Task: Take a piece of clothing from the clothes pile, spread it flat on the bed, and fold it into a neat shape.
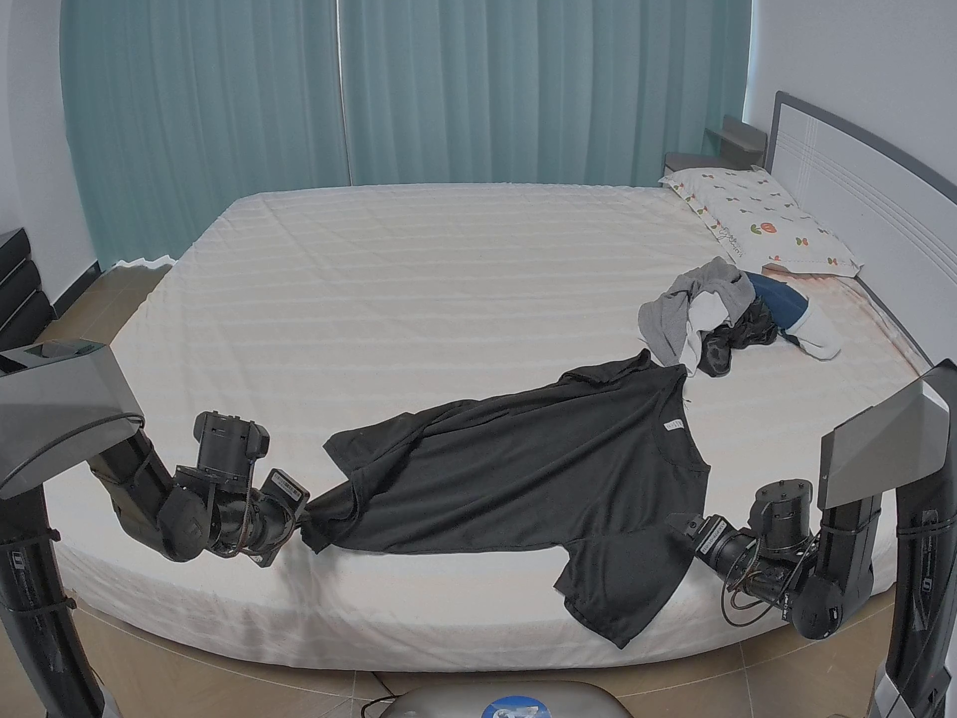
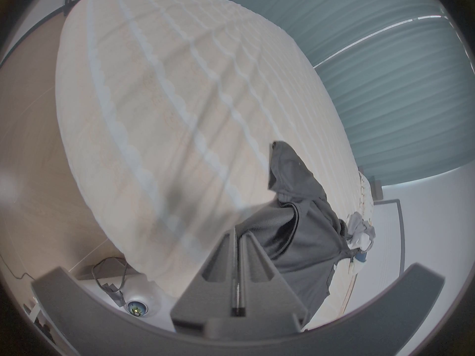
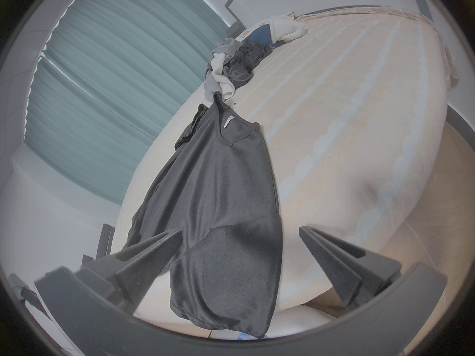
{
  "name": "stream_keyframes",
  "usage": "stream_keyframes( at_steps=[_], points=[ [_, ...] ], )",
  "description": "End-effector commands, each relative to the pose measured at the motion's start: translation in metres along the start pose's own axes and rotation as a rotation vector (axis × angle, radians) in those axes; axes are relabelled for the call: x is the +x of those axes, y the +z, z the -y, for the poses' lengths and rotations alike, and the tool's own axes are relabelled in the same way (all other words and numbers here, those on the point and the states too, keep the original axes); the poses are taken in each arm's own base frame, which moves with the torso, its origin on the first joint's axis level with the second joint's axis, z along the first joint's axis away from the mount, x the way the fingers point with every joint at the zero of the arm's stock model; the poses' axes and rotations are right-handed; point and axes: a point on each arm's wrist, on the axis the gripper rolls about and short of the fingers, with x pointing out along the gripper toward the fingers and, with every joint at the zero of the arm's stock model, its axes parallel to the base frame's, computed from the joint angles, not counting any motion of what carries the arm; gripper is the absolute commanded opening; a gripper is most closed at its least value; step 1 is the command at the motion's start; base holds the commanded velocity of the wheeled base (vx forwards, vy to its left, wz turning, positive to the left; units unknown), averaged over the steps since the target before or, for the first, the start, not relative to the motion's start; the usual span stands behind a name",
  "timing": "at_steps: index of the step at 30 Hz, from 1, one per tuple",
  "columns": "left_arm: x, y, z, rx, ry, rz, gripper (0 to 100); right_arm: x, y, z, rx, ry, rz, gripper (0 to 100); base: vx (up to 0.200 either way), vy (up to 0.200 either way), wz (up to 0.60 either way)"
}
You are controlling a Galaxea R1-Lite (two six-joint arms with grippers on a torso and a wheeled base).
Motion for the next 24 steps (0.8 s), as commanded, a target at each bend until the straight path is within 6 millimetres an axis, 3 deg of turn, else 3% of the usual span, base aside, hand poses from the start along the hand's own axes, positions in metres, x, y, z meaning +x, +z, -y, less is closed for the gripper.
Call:
stream_keyframes(
  at_steps=[1, 9, 10, 17, 24],
  points=[
    [0.0, 0.004, -0.007, -0.013, 0.009, 0.019, 0, 0.002, -0.011, 0.005, -0.026, -0.016, -0.03, 100, 0.0, 0.0, 0.0],
    [0.002, 0.011, -0.01, -0.029, 0.002, 0.049, 0, 0.009, -0.013, 0.009, -0.047, -0.021, -0.031, 100, 0.0, 0.0, 0.0],
    [0.002, 0.011, -0.01, -0.027, 0.005, 0.052, 0, 0.01, -0.014, 0.011, -0.061, -0.028, -0.036, 0, 0.0, 0.0, 0.0],
    [-0.001, 0.007, -0.015, -0.015, 0.015, 0.046, 0, 0.02, -0.012, 0.015, -0.067, -0.04, -0.012, 0, 0.0, 0.0, 0.0],
    [-0.002, 0.007, -0.017, -0.012, 0.021, 0.045, 0, -0.005, -0.005, 0.026, -0.133, -0.106, -0.023, 0, 0.0, 0.0, 0.0]
  ],
)
